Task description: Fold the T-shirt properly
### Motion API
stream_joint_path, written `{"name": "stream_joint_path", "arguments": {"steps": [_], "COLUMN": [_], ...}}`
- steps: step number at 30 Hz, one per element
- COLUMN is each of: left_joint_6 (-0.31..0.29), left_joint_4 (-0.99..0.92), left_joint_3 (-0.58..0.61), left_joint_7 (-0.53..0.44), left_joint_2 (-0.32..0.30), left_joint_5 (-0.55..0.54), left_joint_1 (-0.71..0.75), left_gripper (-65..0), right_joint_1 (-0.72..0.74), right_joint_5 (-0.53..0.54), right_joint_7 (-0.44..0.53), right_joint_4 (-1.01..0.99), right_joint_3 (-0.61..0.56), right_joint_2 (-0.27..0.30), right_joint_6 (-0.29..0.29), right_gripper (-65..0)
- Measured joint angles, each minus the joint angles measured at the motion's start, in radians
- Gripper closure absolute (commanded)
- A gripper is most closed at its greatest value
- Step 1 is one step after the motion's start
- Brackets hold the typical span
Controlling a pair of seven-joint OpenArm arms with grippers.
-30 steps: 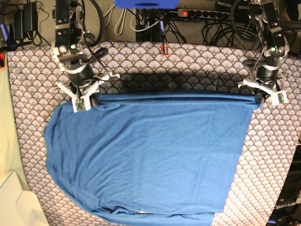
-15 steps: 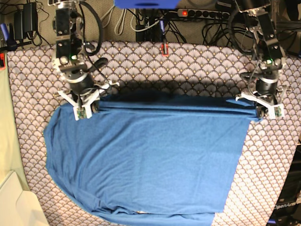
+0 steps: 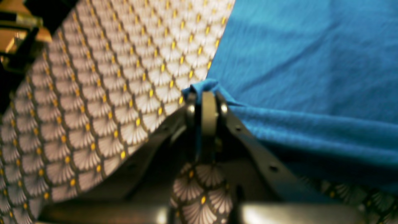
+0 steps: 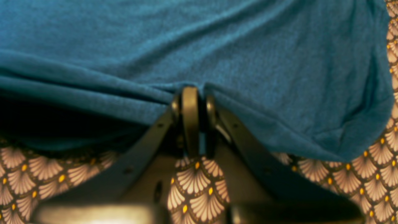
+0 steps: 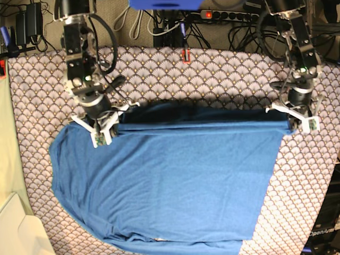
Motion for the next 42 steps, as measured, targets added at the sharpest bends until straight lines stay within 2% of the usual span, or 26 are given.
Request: {"name": "stream_joint_path", "arguments": {"steps": [10, 26, 30, 34, 35, 37, 39, 42], "left_joint_6": [0.003, 0.003, 0.003, 0.003, 0.004, 0.003, 0.003, 0.008], "left_joint_4": [-0.013, -0.013, -0.013, -0.013, -0.013, -0.013, -0.013, -0.013], "left_joint_3": [-0.005, -0.003, -0.003, -0.003, -0.003, -0.003, -0.003, -0.003], "left_joint_7": [0.0, 0.0, 0.0, 0.0, 0.0, 0.0, 0.0, 0.0], "left_joint_2": [-0.001, -0.002, -0.002, -0.002, -0.002, -0.002, -0.002, -0.002], "left_joint_5": [0.0, 0.0, 0.0, 0.0, 0.0, 0.0, 0.001, 0.0], "left_joint_1": [-0.018, -0.046, -0.046, -0.052, -0.055, -0.055, -0.055, -0.057], "left_gripper": [-0.4, -0.4, -0.5, -0.6, -1.6, -7.7, -18.0, -33.6], "right_joint_1": [0.042, 0.095, 0.095, 0.109, 0.111, 0.112, 0.112, 0.111], "right_joint_5": [-0.001, 0.0, 0.0, 0.0, -0.001, -0.001, -0.001, 0.0], "right_joint_7": [-0.002, -0.002, -0.003, -0.001, 0.0, -0.001, 0.0, 0.0], "right_joint_4": [-0.016, -0.096, -0.096, -0.097, -0.097, -0.097, -0.097, -0.095], "right_joint_3": [-0.044, -0.043, -0.043, -0.043, -0.043, -0.043, -0.043, -0.043], "right_joint_2": [0.016, 0.016, 0.016, 0.016, 0.016, 0.016, 0.016, 0.018], "right_joint_6": [0.0, 0.0, 0.0, 0.0, 0.0, 0.0, 0.0, 0.0], "right_gripper": [0.0, 0.0, -5.4, -18.2, -22.0, -28.6, -32.9, -35.2]}}
